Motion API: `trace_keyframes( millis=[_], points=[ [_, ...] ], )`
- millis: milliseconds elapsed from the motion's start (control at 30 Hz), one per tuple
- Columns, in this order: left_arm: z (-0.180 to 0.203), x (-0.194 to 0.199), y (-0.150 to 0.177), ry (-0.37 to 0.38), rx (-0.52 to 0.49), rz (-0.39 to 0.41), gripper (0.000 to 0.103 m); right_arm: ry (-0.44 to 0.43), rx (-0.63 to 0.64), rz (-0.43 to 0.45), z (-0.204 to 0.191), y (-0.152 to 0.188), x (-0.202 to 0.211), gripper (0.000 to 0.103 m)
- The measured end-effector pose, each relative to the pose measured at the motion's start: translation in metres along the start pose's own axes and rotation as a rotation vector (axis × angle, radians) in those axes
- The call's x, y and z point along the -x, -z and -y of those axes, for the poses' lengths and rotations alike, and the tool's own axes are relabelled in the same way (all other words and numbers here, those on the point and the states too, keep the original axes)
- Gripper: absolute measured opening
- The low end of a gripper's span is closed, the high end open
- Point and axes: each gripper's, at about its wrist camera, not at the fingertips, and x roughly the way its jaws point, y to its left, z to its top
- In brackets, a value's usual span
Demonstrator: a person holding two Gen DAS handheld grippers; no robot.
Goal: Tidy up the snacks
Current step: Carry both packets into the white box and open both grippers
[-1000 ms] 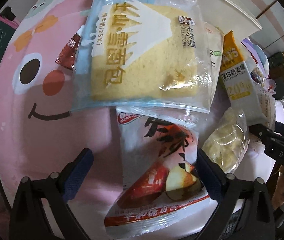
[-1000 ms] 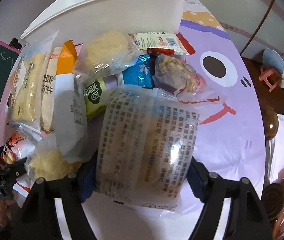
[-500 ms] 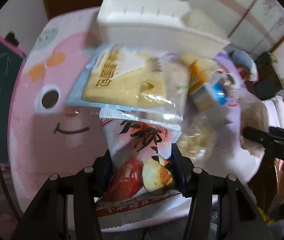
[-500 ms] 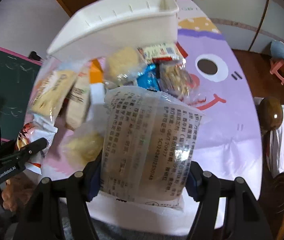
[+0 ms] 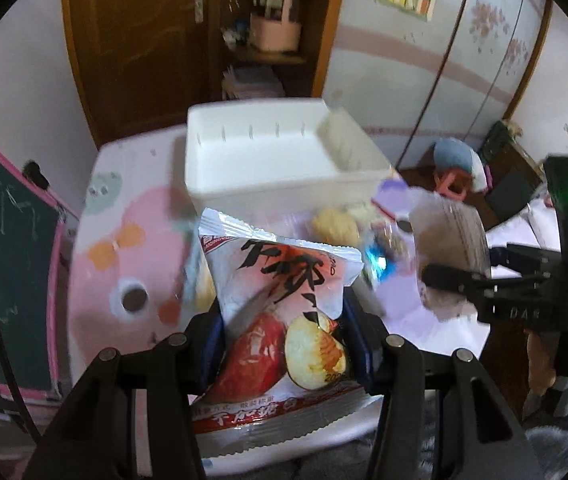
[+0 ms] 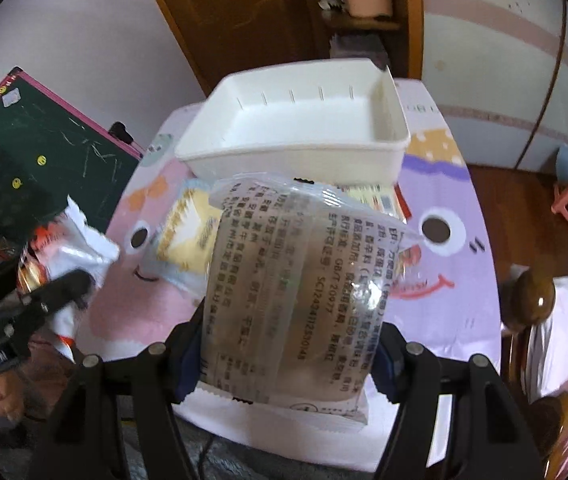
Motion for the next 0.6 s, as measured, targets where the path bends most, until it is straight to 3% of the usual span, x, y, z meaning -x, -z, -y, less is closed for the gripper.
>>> trace_keyframes(
  millis=[133, 300, 467, 600],
  points=[
    [0.001, 0.006, -0.044, -0.02, -0.002, 0.054, 0.051, 0.028, 0.015, 0.049, -0.001, -0.028, 0.012, 0.068],
    [0.002, -0.007, -0.107, -0.083, -0.037, 0.11, 0.051, 0.067, 0.017, 0.104, 0.005, -0.09, 0.018, 0.069],
    [-0.01, -0.049, -0.169, -0.105, 0.004, 0.114, 0.051, 0.066, -0.016, 0.126, 0.012, -0.15, 0.006, 0.069],
    [-0.021, -0.096, -0.194, -0.115, 0.034, 0.07, 0.052, 0.092, -0.03, 0.092, 0.017, -0.191, -0.03, 0.07]
  ],
)
